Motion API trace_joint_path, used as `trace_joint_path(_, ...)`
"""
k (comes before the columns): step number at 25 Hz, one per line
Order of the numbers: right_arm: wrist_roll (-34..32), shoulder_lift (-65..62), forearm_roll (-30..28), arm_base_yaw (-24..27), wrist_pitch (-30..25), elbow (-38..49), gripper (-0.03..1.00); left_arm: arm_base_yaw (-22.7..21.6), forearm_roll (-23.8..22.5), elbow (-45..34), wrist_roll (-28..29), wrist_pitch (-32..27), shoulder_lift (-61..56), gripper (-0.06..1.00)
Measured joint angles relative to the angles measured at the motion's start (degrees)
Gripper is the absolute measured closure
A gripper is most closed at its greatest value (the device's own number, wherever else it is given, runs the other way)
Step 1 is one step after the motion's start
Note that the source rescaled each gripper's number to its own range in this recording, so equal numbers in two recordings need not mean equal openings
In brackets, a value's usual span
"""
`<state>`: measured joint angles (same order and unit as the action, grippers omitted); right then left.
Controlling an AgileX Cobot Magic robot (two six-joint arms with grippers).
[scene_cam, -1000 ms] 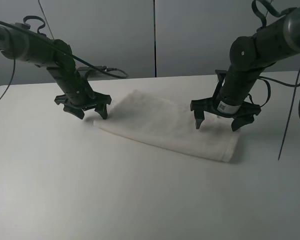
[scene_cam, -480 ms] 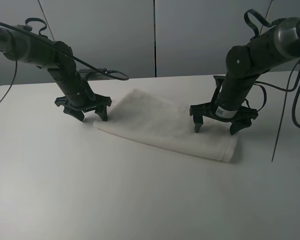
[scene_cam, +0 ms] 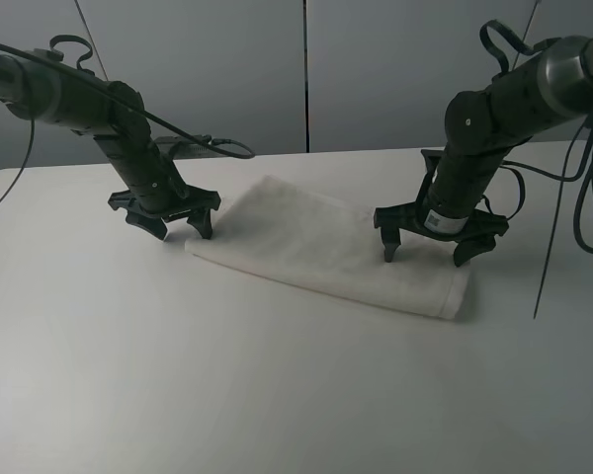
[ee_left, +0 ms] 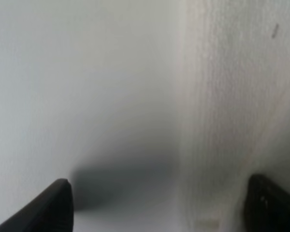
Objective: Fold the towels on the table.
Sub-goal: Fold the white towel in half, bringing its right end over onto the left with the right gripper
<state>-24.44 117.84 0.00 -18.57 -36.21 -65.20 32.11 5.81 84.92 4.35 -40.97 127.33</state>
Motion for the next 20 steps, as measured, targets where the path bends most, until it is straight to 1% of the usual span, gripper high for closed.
trace_joint_path(11,1.29,0.00,0.61,-0.10,-0.11,0.00,-0.02,0.00,0.00,0.00,0.00,0.00,0.00,0.02)
trace_joint_path(12,1.29,0.13,0.61,-0.37,-0.11,0.00,0.01,0.00,0.00,0.00,0.00,0.00,0.00,0.02)
trace_joint_path(13,1.56,0.26,0.61,-0.78,0.17,0.00,0.07,0.00,0.00,0.00,0.00,0.00,0.00,0.02)
trace_joint_path(16,1.80,0.72,0.61,-1.82,0.93,-0.20,0.26,0.00,0.00,0.00,0.00,0.00,0.00,0.02)
trace_joint_path(19,1.90,0.97,0.72,-2.06,1.57,-0.20,0.49,0.00,0.00,0.00,-0.27,0.00,0.00,0.02)
trace_joint_path(20,2.07,1.07,0.83,-2.06,1.85,-0.20,0.60,0.00,0.00,0.00,-0.49,0.00,0.00,0.02)
